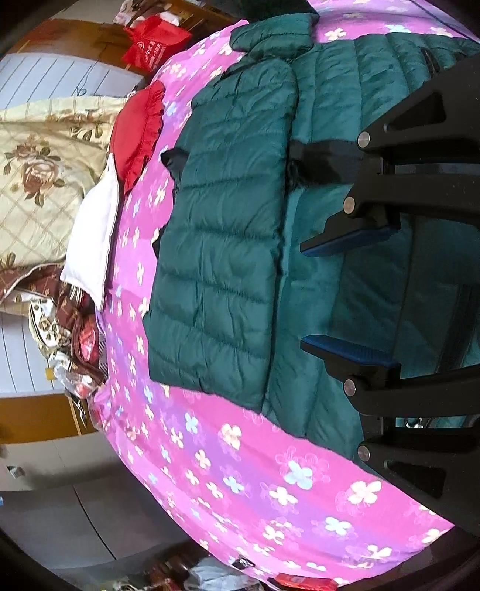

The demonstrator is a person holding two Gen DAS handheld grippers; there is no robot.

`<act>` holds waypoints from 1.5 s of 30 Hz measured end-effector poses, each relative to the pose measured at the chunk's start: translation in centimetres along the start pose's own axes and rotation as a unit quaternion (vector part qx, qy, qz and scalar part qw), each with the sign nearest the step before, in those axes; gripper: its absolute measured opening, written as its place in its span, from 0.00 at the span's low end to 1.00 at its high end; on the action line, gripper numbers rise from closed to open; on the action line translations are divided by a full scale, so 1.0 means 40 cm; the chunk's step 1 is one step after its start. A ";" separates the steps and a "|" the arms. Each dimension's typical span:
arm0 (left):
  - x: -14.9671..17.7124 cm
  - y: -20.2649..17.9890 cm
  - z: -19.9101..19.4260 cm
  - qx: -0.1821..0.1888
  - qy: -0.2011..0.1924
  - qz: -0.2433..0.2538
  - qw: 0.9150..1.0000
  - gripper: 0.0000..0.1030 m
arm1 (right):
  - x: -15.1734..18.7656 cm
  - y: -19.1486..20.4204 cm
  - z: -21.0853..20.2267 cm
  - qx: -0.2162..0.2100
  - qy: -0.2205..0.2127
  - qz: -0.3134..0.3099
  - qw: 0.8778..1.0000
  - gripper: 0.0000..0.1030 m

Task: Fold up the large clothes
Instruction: 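Lift the sleeve and fold it across the jacket body with the right gripper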

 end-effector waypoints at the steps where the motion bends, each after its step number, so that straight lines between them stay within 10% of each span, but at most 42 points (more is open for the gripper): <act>1: -0.001 0.007 0.000 -0.002 -0.001 -0.002 1.000 0.25 | 0.009 0.028 0.003 -0.007 0.006 -0.008 1.000 0.12; 45: -0.017 0.264 0.026 -0.014 -0.001 -0.090 0.996 0.25 | 0.391 1.004 0.233 -0.231 0.218 -0.152 0.936 0.12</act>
Point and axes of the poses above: each gripper's, at about its wrist camera, not at the fingertips, and z roughly the way its jaws point, y to its left, x to its underside, the point moved 6 cm from there along z, roughly the way its jaws point, and after that the axes turned 1 degree about -x, right-handed, at the moved point
